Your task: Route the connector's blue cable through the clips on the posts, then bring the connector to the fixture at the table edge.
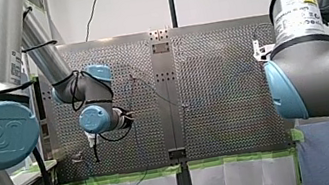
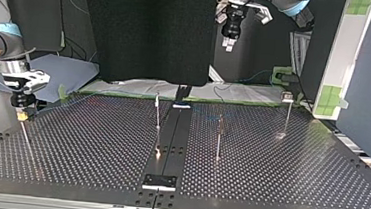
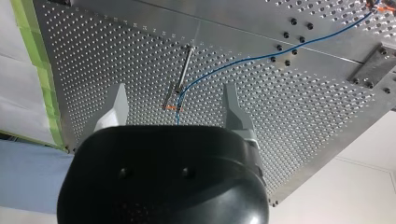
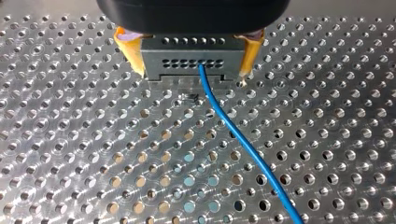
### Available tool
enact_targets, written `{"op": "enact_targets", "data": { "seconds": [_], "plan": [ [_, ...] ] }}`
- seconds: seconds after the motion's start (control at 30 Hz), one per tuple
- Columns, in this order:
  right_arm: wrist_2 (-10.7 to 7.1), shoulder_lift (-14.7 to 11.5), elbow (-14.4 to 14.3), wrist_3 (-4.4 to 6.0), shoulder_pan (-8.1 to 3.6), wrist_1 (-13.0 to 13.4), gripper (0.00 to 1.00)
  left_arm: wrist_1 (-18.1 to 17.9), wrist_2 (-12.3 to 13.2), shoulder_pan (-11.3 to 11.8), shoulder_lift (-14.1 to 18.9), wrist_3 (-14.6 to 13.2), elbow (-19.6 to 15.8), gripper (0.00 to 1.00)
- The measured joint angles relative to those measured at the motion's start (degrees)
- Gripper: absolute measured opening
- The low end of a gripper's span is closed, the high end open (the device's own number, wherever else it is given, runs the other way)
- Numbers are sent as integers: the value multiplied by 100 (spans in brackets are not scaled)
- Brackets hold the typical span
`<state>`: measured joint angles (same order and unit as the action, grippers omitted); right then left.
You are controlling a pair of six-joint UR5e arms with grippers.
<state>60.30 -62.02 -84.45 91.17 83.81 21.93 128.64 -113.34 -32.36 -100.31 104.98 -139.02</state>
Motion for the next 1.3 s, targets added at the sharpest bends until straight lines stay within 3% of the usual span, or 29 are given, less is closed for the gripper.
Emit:
{"op": "enact_targets", "data": {
  "seconds": [0.63,1.1,1.3],
  "plan": [
    [2,152,73,-73,26,34,0,-4,-3,6,0,-4,4,100],
    [30,50,72,-282,48,-298,0,0,-15,16,0,-4,6,100],
    [35,37,71,-292,51,-303,0,2,-16,17,0,-4,4,100]
  ]
}}
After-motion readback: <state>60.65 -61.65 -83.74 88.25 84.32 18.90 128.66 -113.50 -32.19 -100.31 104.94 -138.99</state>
